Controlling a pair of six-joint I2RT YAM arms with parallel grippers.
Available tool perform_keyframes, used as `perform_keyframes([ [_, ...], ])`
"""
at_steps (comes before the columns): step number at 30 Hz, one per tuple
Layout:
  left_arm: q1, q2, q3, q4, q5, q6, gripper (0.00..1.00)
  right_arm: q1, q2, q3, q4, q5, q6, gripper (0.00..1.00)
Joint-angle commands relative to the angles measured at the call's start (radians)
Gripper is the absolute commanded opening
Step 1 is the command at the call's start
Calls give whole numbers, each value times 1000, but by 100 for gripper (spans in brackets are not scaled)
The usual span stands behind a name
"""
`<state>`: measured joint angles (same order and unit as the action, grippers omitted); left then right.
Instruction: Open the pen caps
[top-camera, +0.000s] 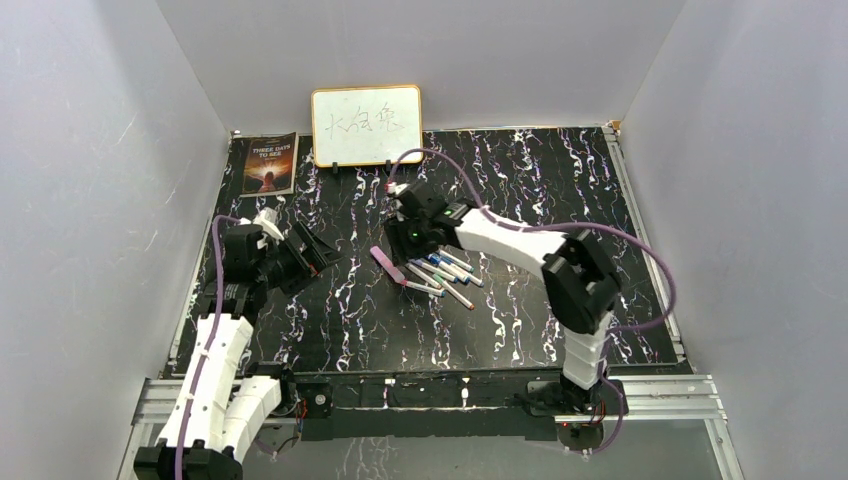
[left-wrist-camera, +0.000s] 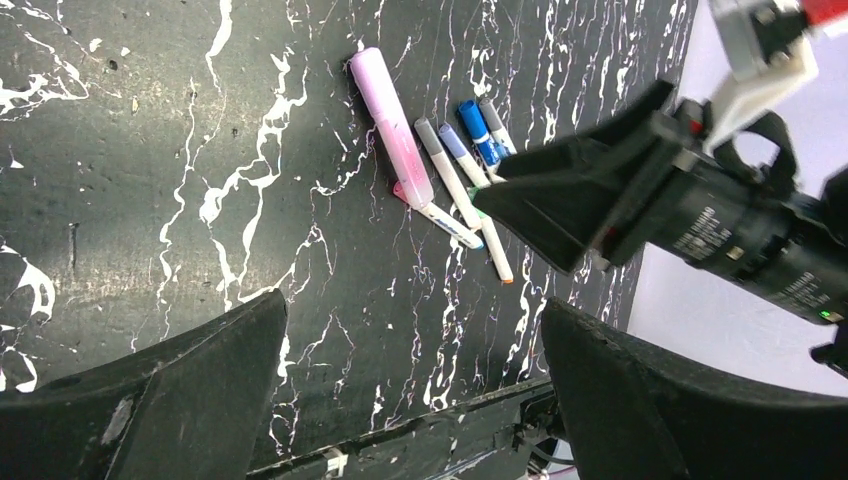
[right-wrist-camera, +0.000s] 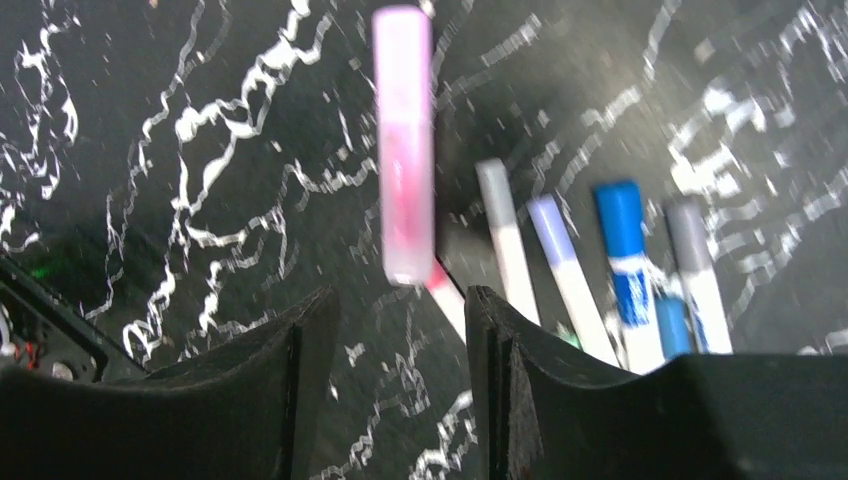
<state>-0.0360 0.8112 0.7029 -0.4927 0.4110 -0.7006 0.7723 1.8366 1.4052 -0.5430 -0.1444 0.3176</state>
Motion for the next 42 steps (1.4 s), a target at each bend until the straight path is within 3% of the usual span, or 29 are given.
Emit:
perform_keyframes([
  [1,-3,-53,-3,-59,-14,-28,98,40,115,174,8,47,-38,48],
  [12,-2,-77,41,-143,-11,15,99,57,336,371,-48,132,-74,54],
  [24,-3,-60,60,-136,6,10,98,78,351,328,-46,133,-80,51],
  [30,-3,-50,68,-130,10,12,98,95,402,371,-68,128,-100,37],
  [33,-3,-44,70,-127,19,6,99,96,415,400,-96,128,-104,19],
  [35,-3,-41,75,-125,22,4,98,95,396,405,-99,123,-107,12],
  [42,-2,-14,109,-92,77,-1,98,95,198,435,-105,51,-80,7],
])
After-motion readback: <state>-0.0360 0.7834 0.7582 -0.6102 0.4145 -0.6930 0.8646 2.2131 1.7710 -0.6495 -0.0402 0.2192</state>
